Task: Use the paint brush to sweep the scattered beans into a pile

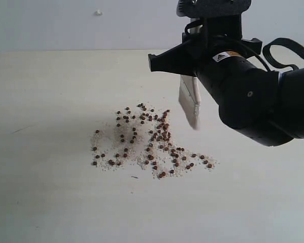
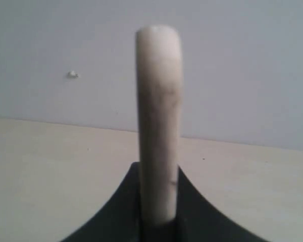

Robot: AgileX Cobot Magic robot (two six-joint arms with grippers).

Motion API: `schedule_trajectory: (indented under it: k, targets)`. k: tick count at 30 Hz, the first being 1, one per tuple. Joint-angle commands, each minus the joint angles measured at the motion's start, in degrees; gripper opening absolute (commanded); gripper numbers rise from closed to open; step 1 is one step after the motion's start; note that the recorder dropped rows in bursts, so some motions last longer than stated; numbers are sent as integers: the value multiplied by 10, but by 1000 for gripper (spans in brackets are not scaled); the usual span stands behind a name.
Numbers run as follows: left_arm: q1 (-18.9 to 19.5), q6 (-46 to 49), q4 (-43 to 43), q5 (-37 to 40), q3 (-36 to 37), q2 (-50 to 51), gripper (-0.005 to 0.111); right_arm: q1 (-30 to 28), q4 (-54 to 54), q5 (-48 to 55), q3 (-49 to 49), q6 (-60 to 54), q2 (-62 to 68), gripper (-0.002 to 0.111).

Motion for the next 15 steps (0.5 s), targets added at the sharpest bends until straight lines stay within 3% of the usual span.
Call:
schedule_trajectory:
  k: [1,3,7,10,13,15]
  targets:
    - [6,-39,-8,5,3,-47,0,1,-17,-26,2,0,-5,0]
    - [6,-61,-12,5,3,-56,0,1,-26,-35,2,0,-5,0]
    - [6,-225,-80,-183,3,-59,0,1,-26,-46,2,0,-5,0]
    - [6,-261,-77,-328,3,-59,0,1,-24,-46,2,0,-5,0]
    - [6,-315,-48,-419,3,-59,0,1,-33,-58,2,0,-5,0]
    - [6,-315,-46,-441,3,-59,0,1,-42,-68,2,6,-5,0]
